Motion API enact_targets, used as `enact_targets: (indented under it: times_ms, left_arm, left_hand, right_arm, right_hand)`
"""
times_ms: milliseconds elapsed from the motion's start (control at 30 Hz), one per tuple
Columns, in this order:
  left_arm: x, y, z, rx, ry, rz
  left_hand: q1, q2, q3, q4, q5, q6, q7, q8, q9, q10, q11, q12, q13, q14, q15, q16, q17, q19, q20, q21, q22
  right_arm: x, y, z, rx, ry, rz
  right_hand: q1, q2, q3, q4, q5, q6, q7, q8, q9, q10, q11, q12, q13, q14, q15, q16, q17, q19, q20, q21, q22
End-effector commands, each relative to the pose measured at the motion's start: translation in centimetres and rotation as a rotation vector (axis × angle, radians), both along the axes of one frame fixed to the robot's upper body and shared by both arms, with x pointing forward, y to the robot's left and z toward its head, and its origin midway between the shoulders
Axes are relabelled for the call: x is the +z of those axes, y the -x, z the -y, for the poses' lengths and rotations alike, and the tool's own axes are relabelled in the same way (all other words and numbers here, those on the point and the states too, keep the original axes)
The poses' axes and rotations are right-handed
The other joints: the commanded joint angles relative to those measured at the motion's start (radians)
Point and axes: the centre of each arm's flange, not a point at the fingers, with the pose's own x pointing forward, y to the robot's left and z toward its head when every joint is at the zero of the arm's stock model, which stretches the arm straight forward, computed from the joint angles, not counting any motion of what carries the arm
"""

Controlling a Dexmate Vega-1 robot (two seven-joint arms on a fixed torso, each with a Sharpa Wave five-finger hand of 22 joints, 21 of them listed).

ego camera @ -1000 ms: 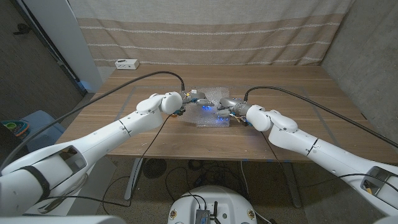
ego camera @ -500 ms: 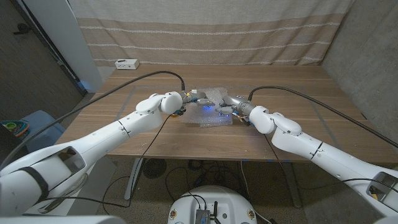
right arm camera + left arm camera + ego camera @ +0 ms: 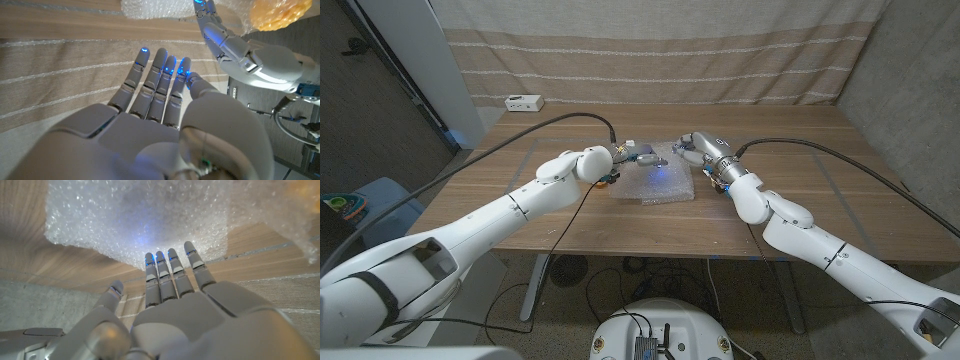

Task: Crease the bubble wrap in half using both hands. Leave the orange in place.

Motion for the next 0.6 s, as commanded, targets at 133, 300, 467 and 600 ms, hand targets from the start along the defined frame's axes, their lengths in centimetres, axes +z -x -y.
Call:
enact_targets:
  times_ms: [133, 300, 467, 600]
  left_arm:
    - [2.4, 2.5, -1.3, -0.157, 0.294, 0.166]
    - [2.2, 2.6, -2.6, -0.193, 0.425, 0.203]
    - [2.3, 2.5, -4.1, -0.214, 0.512, 0.159]
    - [2.2, 2.4, -5.0, -0.24, 0.572, 0.128]
  left_hand:
    - [0.016, 0.008, 0.015, -0.012, 0.002, -0.003, -0.011, 0.002, 0.003, 0.004, -0.004, 0.004, 0.003, 0.026, -0.004, 0.007, 0.003, 0.001, 0.011, -0.006, 0.002]
    - [0.039, 0.012, 0.029, -0.034, 0.005, -0.045, -0.02, -0.009, 0.002, -0.02, -0.006, -0.005, 0.003, 0.021, -0.008, 0.0, 0.003, 0.008, 0.014, -0.007, 0.003]
    - [0.052, 0.017, 0.041, -0.053, 0.005, -0.169, -0.05, -0.021, 0.003, -0.102, 0.002, -0.02, 0.006, -0.028, 0.001, -0.011, 0.007, -0.002, 0.026, -0.018, 0.005]
    - [0.054, 0.018, 0.044, -0.056, 0.005, -0.207, -0.066, -0.02, 0.003, -0.124, 0.006, -0.021, 0.007, -0.048, 0.002, -0.014, 0.007, -0.009, 0.025, -0.023, 0.006]
  right_arm:
    - [0.3, 1.2, 3.3, -0.011, -0.241, 0.128]
    - [0.3, 1.1, 4.1, 0.02, -0.333, 0.119]
    - [0.5, 0.6, 5.0, 0.092, -0.433, 0.088]
    - [0.7, 0.2, 5.5, 0.144, -0.489, 0.056]
  right_hand:
    - [-0.018, -0.005, 0.014, 0.002, 0.004, -0.022, -0.002, -0.013, -0.01, -0.02, -0.003, -0.017, -0.013, -0.022, -0.089, -0.026, -0.01, -0.012, 0.003, 0.003, -0.01]
    - [-0.036, -0.017, 0.024, -0.005, 0.004, -0.098, -0.017, -0.063, -0.04, -0.103, -0.013, -0.071, -0.043, -0.078, -0.082, -0.085, -0.04, -0.036, 0.013, 0.005, -0.033]
    - [-0.046, -0.021, 0.024, -0.012, 0.003, -0.149, -0.022, -0.099, -0.061, -0.179, -0.021, -0.12, -0.063, -0.107, -0.073, -0.106, -0.05, -0.048, 0.023, 0.007, -0.046]
    - [-0.05, -0.029, 0.022, -0.016, 0.003, -0.16, -0.019, -0.108, -0.067, -0.185, -0.018, -0.128, -0.068, -0.114, -0.065, -0.112, -0.055, -0.054, 0.027, 0.007, -0.049]
